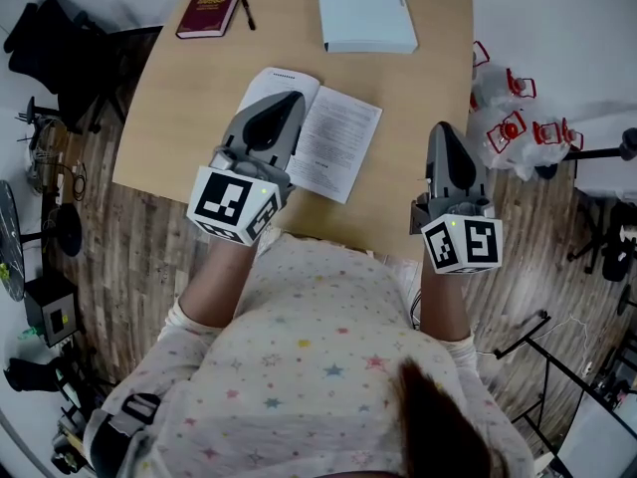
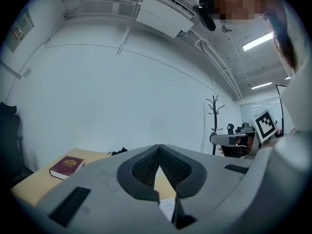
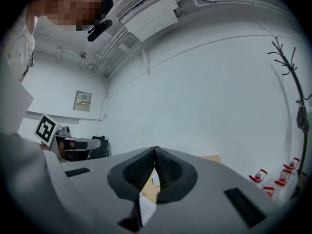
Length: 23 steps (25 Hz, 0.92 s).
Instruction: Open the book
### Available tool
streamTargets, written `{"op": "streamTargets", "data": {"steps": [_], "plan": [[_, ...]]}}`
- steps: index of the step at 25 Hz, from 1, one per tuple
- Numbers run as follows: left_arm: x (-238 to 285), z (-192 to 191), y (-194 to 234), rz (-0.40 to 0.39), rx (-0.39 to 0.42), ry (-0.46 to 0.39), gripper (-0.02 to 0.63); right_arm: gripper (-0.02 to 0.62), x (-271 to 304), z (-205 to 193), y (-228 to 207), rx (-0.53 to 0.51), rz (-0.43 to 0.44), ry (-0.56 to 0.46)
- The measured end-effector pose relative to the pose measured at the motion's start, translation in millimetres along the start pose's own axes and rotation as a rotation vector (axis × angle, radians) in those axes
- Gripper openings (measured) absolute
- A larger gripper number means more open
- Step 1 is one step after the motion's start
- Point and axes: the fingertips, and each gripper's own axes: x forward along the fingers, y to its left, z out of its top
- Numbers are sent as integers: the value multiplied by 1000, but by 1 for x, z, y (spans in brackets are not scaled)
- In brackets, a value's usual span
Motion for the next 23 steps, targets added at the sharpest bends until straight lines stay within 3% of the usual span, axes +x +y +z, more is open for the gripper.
{"op": "streamTargets", "data": {"steps": [23], "plan": [[-7,-1,3,15,0,-10,11,0,-4,7,2,-13,-2,-22]]}}
